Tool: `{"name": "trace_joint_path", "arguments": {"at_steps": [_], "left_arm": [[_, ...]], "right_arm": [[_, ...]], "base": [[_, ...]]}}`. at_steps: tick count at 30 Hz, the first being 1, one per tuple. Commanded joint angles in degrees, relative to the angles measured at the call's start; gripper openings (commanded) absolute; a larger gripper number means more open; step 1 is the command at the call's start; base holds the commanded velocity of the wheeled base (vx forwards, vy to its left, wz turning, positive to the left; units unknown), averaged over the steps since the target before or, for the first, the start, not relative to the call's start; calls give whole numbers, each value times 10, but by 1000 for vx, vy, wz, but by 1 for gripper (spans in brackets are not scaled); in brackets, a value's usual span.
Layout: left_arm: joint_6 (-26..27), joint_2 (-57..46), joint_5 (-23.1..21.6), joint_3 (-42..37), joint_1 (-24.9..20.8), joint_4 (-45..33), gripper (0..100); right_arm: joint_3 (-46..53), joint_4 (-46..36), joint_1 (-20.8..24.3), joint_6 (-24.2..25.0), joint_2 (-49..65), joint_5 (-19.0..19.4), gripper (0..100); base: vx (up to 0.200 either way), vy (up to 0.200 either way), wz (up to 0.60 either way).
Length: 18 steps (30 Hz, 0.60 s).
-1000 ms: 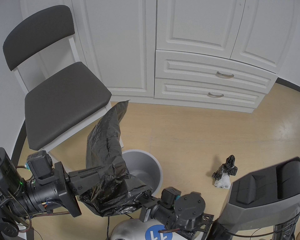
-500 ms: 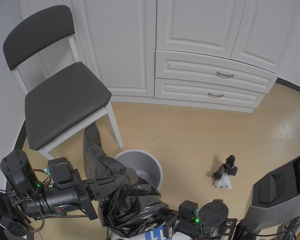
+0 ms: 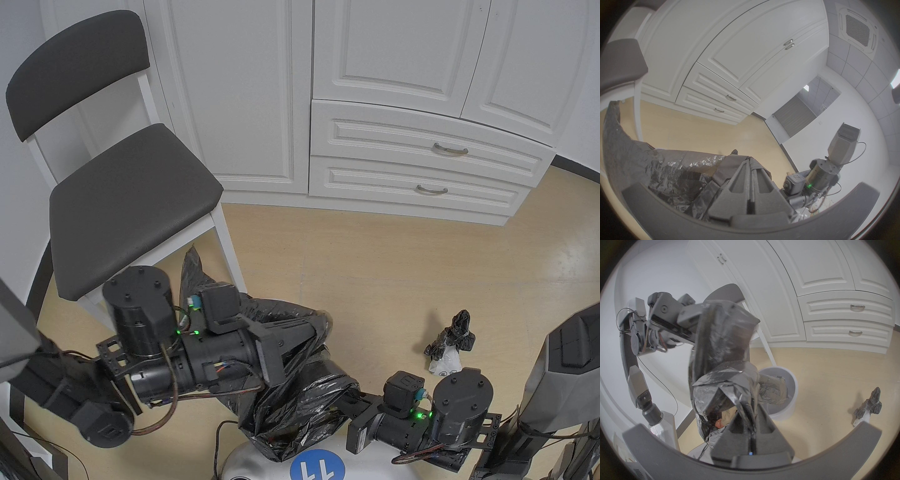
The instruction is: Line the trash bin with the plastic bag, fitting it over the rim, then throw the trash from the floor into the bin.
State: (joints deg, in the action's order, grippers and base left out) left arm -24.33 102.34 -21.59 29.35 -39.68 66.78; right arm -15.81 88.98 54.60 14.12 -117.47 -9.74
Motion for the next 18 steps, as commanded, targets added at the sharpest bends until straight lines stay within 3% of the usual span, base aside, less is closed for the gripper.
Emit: {"name": "trace_joint_path", "arguments": {"at_steps": [1,5,18], "left_arm": [[-39,171,2,56,-10,117,0],[-63,247,16,85,-10,216,0],[-89,240,91,134,-78,208,0]], "right_arm": [[10,10,-5,-1,30,6,0],[10,10,-5,-2,33,6,0],[44,10,23,-47,87,6,0]], "base": [[0,0,0],[0,0,0],[0,0,0]]}}
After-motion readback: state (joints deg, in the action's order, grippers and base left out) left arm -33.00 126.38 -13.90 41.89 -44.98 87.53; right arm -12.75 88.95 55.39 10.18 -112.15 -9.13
